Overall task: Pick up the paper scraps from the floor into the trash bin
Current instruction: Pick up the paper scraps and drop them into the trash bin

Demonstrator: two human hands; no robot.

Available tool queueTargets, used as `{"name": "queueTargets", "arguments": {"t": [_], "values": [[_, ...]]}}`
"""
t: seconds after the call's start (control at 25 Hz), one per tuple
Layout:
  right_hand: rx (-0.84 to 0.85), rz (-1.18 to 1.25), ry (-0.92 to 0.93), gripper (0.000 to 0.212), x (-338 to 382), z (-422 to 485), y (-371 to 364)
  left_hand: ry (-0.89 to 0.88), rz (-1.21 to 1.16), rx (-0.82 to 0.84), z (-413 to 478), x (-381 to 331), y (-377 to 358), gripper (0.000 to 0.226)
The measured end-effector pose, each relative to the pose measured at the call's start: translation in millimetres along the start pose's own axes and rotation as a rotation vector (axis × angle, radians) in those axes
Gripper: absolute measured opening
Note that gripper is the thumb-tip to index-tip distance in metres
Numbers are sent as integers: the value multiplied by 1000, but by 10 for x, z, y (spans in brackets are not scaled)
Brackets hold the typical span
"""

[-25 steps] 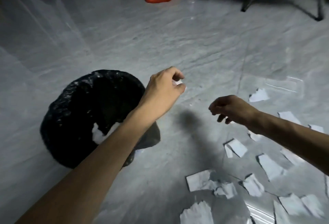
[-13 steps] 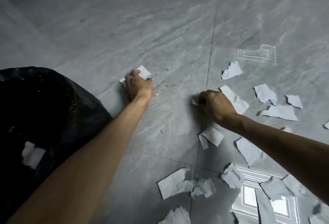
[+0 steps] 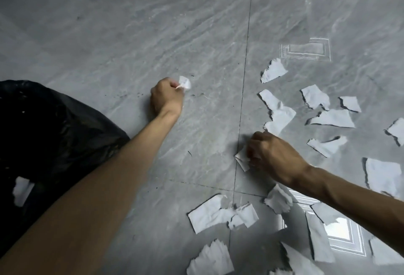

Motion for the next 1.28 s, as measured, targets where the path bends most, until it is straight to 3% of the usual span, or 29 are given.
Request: {"name": "queueTargets", "arguments": {"t": [0.16,0.24,0.36,0.48,0.6,0.68,0.8,0.96,1.16,1.28], "values": [[-89,198,-124,7,70,8,121,-69,-326,321,-556,-473,293,9],[-138,389,-179,12,221,1,278,-199,-457,445,-862,-759,673,14],[-153,620,-161,12,733,6,476,-412,-440,329,-1077,-902,1554,16],[-87,814,-90,10,1491,19,600,-488,-302,47,-1128,-531,2547,10],[-123,1023,27,16,2233,43,930,-409,-8,-113,-1152,118,3114,5],[-125,1102,108,20,2667,97,1121,-225,216,-6,-1143,624,3140,14],[-29,986,144,16,3190,198,1110,-9,274,132,-1217,1122,3118,30],[131,699,172,25,3344,149,991,-156,199,-45,-1347,833,3273,27],[78,599,133,19,2491,-199,1193,-328,83,-22,-1633,115,2924,22],[94,489,43,15,1621,-516,939,-424,39,198,-1798,-261,2291,21]]}}
Point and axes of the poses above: each hand's wrist, its own z-axis towards the middle knuckle, its own y-axis out of the back of the hand, x = y × z, the point moved 8 cm from there along z, towards the middle knuckle, and after that the axes turned 9 degrees about -y, right-handed, at the moved point
